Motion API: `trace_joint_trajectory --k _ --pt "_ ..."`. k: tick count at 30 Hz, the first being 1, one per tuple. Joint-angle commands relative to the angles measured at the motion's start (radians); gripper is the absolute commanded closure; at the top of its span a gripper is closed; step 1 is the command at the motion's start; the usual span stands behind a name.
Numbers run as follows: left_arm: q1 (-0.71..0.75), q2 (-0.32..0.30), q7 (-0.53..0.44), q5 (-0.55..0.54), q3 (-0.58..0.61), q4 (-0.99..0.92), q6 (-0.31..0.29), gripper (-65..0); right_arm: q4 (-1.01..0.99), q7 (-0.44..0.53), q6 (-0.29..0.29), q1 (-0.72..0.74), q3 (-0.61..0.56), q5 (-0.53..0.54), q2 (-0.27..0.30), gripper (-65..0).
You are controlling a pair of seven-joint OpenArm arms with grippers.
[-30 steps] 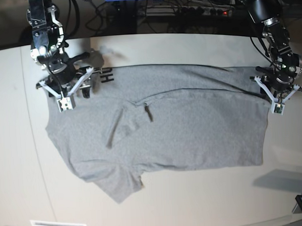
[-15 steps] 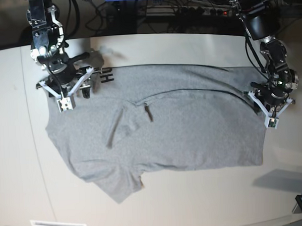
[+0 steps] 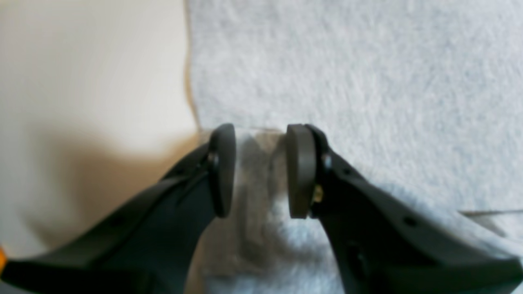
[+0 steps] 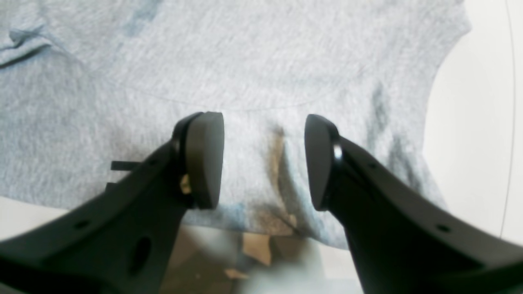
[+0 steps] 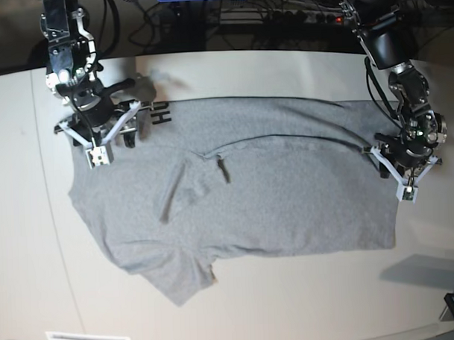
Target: Fold the T-shirt properly
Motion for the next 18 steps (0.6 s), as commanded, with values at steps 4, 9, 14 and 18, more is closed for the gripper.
trace_joint_trajectory --k 4,9,14,18 --pt "0.087 -0.011 0.020 -0.012 -0.085 0.189 0.004 -21.2 0.023 0.028 -0.002 0.016 -0.001 0.000 0.004 -30.5" --pt "0.208 0.028 0.047 -0.013 -0.121 0.315 0.001 -21.2 0.025 0.029 -0.002 0.021 -0.001 0.000 0.004 -30.5" --pt "0.281 0.071 0.041 -0.013 -0.119 0.339 0.001 -21.2 0.031 0.029 0.001 0.021 -0.002 0.000 0.004 -30.5" --pt "0.280 0.078 0.037 -0.012 -0.119 0.281 0.001 -21.2 0.023 0.026 0.003 0.018 -0.002 0.000 0.004 -30.5"
